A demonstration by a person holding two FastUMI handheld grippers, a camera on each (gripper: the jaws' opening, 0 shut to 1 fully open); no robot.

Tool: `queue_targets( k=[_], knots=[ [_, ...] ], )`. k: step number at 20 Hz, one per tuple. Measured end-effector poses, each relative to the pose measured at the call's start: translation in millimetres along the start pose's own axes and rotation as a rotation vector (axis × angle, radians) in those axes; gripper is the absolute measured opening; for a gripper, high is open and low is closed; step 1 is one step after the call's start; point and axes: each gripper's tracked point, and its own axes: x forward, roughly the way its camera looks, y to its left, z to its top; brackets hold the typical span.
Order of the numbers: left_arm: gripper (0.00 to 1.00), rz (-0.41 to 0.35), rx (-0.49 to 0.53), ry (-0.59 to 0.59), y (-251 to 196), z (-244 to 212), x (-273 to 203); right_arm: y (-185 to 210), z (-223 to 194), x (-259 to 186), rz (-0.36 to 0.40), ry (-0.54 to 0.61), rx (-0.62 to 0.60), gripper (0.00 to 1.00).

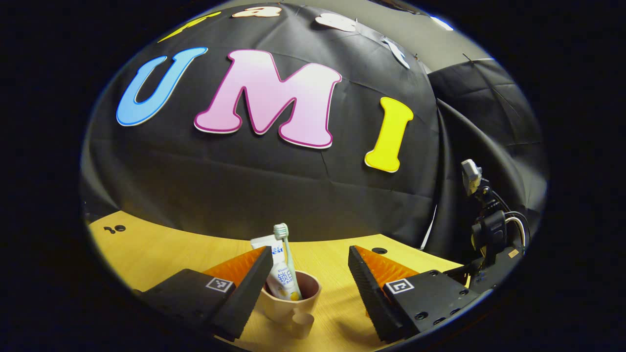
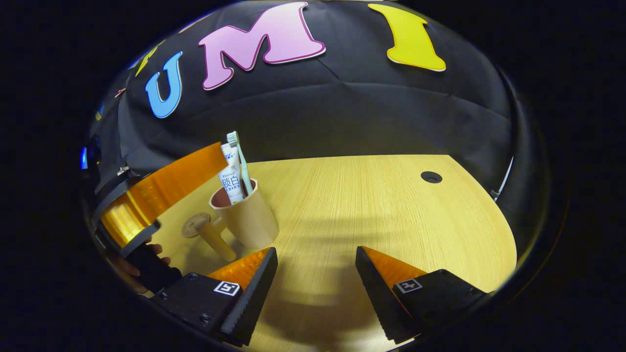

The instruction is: Put the toothbrush and toothpaste on the desktop into the cup, then pick up the cup and place it on the coaster on the desktop.

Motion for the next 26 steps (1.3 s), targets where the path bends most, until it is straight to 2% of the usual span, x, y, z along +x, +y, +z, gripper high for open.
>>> queue_targets(
  k=[4,7,10,12,16,19,23,26],
  knots=[
    [0.97,0.091,0.007,0.040,30.9,9.5,-39.5,13.4,24.5,-9.5,0.010,-0.021,-0.009,0.98],
    [0.98,0.144,-0.013,0.092,55.5,10.3,-81.7,33.9,46.3,-12.8,0.047,-0.021,0.019,0.98],
    [0.98,0.242,-0.003,0.140,92.0,7.2,-125.3,54.3,61.2,-10.7,0.077,0.018,0.045,0.98],
    [0.98,0.311,-0.011,0.169,115.1,5.9,-152.6,69.2,69.7,-7.4,0.096,0.062,0.060,0.98],
    [0.97,0.401,-0.095,0.193,150.7,4.9,-189.9,93.9,75.8,2.9,0.100,0.170,0.061,0.98],
    [0.98,0.464,-0.095,0.197,177.3,11.3,-216.6,110.8,75.7,10.3,0.101,0.252,0.071,0.98],
    [0.98,0.521,-0.084,0.193,207.1,20.4,-246.9,119.7,53.0,18.2,0.064,0.399,0.062,0.98],
    [0.97,0.573,-0.123,0.190,224.9,22.1,-271.7,123.3,34.9,20.2,0.041,0.487,0.091,0.98]
  ],
)
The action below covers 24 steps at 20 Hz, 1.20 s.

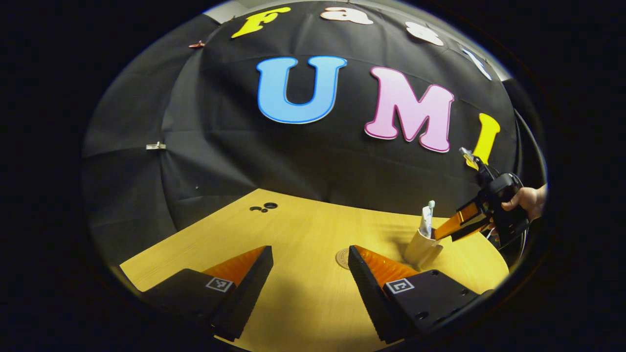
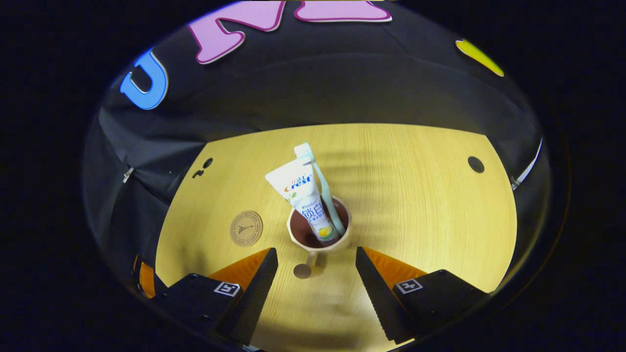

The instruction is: Put the toothbrush and toothpaste on the desktop into the cup, then pick up the cup and place it on the coaster on the desktop.

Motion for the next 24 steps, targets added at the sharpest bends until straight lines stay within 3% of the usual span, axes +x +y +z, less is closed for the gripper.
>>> queue_targets(
  k=[5,11,12,13,18,20,21,22,23,24],
  knots=[
    [0.98,0.105,-0.077,0.051,45.8,-18.6,-27.4,8.6,-19.8,34.5,-0.016,0.129,0.013,0.98],
    [0.98,0.162,-0.104,0.129,71.2,-43.4,-56.8,4.6,-28.8,59.0,-0.040,0.228,0.044,0.98],
    [0.98,0.162,-0.107,0.141,70.6,-46.1,-59.2,3.8,-29.8,61.3,-0.045,0.239,0.046,0.88],
    [0.98,0.159,-0.108,0.150,69.4,-48.6,-62.0,3.3,-31.3,64.1,-0.048,0.251,0.048,0.96],
    [0.97,0.126,-0.104,0.179,53.6,-50.7,-63.8,7.7,-38.6,74.1,-0.051,0.303,0.074,0.93],
    [0.97,0.107,-0.090,0.190,45.7,-49.6,-63.6,9.4,-40.2,75.8,-0.042,0.319,0.068,0.84],
    [0.98,0.098,-0.082,0.195,41.9,-48.8,-64.1,13.3,-41.6,76.1,-0.031,0.325,0.070,0.72],
    [0.98,0.090,-0.074,0.198,38.8,-47.0,-65.0,14.9,-42.3,77.4,-0.030,0.329,0.074,0.81],
    [0.98,0.080,-0.067,0.202,34.5,-46.3,-65.1,14.5,-42.1,78.3,-0.031,0.327,0.072,0.71],
    [0.98,0.073,-0.062,0.207,31.4,-45.9,-66.2,13.6,-41.8,78.1,-0.033,0.329,0.072,0.69]
  ],
)
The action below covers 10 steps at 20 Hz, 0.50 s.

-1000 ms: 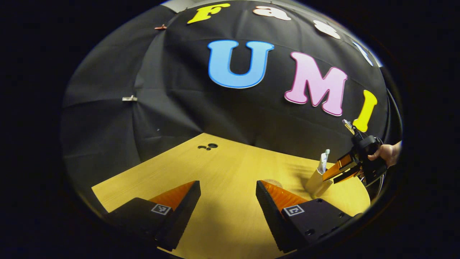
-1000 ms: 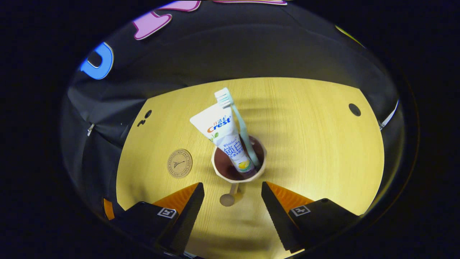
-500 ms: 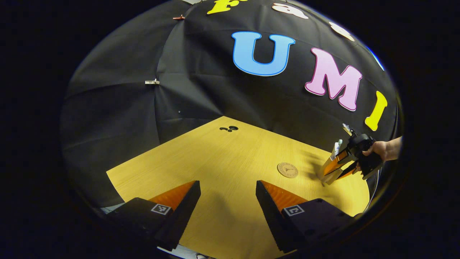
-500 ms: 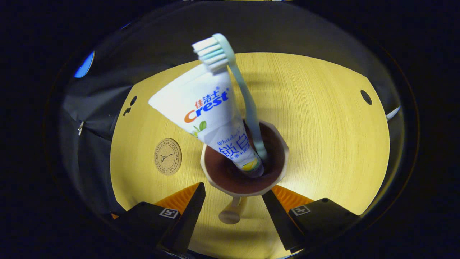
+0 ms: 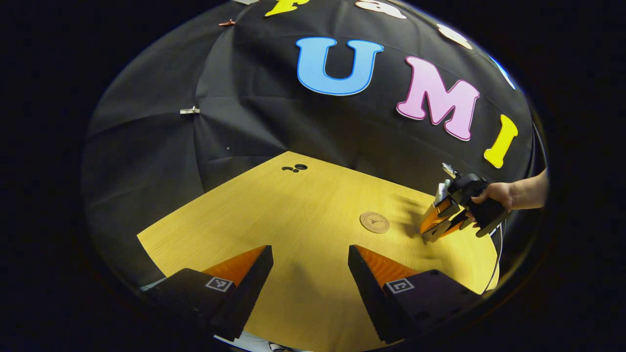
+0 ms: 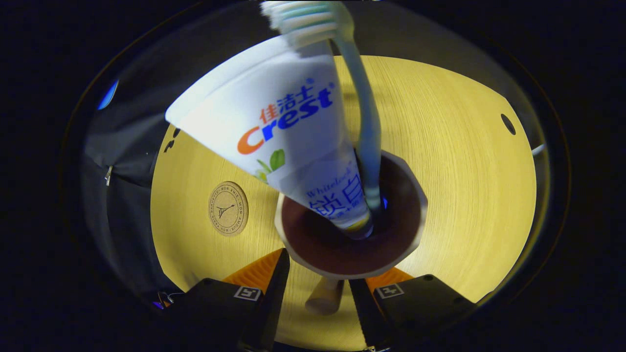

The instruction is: Put the toothbrush and toothpaste on the desktop into the cup, then pick up the cup and place it on the coaster on the desktop.

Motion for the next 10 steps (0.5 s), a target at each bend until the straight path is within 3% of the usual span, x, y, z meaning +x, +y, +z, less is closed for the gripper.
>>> queue_targets(
  k=[1,2,3,4,6,10],
  knots=[
    [0.98,-0.008,0.003,0.006,-3.1,0.2,-0.5,0.5,1.2,-2.2,0.003,-0.003,0.004,0.66],
    [0.97,-0.015,0.005,0.013,-6.3,-0.7,-1.0,0.0,1.3,-2.2,0.007,-0.006,0.000,0.49],
    [0.98,-0.020,0.005,0.022,-8.6,-2.2,-2.6,-1.7,1.7,-4.9,-0.002,-0.008,-0.011,0.47],
    [0.98,-0.024,0.004,0.032,-10.7,-2.8,-3.3,-5.1,-0.4,-4.9,-0.011,-0.008,-0.022,0.37],
    [0.98,-0.027,0.006,0.046,-13.5,-5.7,-5.4,-7.1,-2.3,-6.6,-0.021,-0.014,-0.065,0.42],
    [0.98,-0.043,0.021,0.064,-21.1,-10.5,-7.5,-9.2,-6.3,-6.8,-0.028,-0.013,-0.100,0.41]
  ],
)
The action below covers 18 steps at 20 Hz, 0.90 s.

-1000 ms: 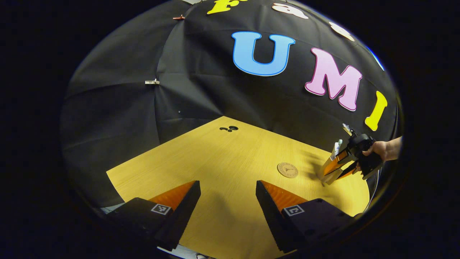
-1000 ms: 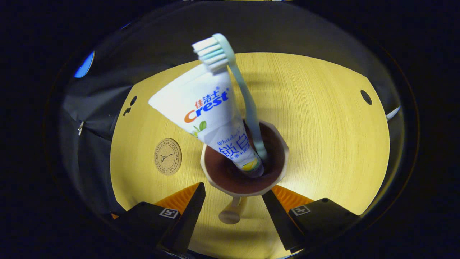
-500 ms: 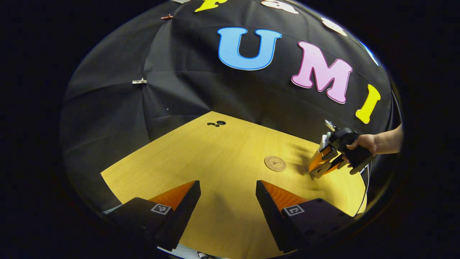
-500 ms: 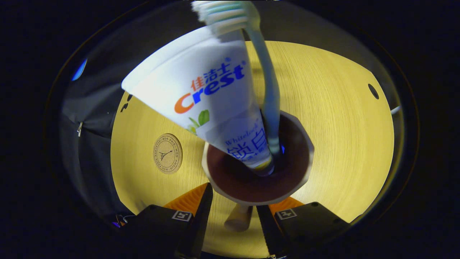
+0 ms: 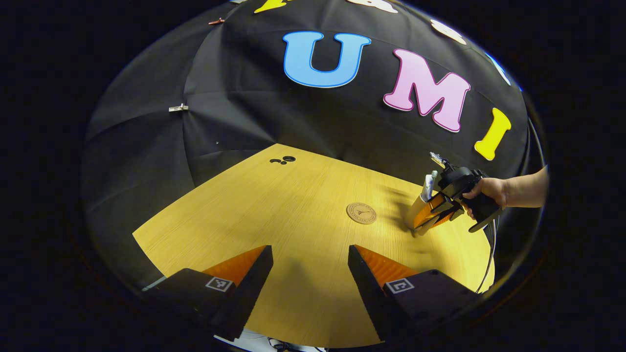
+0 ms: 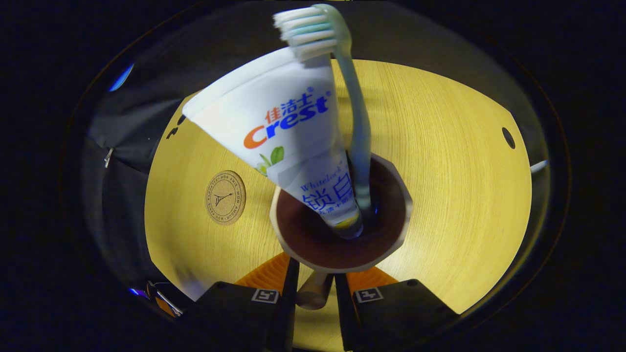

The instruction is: Put the toothbrush and toothpaste on the desktop into the cup, then pick up the cup and place it on the coaster on the desktop.

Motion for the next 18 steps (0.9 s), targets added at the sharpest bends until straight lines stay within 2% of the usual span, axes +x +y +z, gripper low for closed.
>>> queue_targets(
  k=[3,4,5,6,8,9,10,13,18],
  knots=[
    [0.97,-0.010,0.011,0.021,-3.3,-4.0,-0.2,-2.1,-1.0,-0.3,-0.030,-0.013,-0.020,0.41],
    [0.98,-0.011,0.015,0.022,-3.7,-3.9,-1.1,-3.6,1.3,-1.3,-0.057,-0.025,-0.043,0.34],
    [0.98,-0.013,0.016,0.025,-4.8,-3.7,-0.8,-5.4,1.3,-2.0,-0.075,-0.041,-0.076,0.39],
    [0.98,-0.015,0.014,0.030,-5.2,-4.6,-1.1,-5.6,-1.3,-0.5,-0.078,-0.039,-0.093,0.30],
    [0.98,-0.011,0.009,0.039,-2.5,-5.5,-2.2,-4.3,-0.5,-1.6,-0.068,-0.048,-0.087,0.28],
    [0.98,-0.010,0.006,0.039,-1.6,-5.0,-3.3,-3.6,0.4,-4.3,-0.058,-0.058,-0.078,0.20],
    [0.98,-0.012,0.003,0.041,-1.4,-5.1,-4.7,-5.1,2.7,-5.7,-0.055,-0.071,-0.072,0.26],
    [0.98,-0.012,0.010,0.061,2.5,-11.3,-5.8,-5.6,0.4,-8.0,-0.062,-0.092,-0.068,0.26],
    [0.98,-0.020,0.020,0.081,4.6,-17.2,-4.7,2.9,10.4,-21.7,-0.083,-0.156,-0.149,0.25]
  ],
)
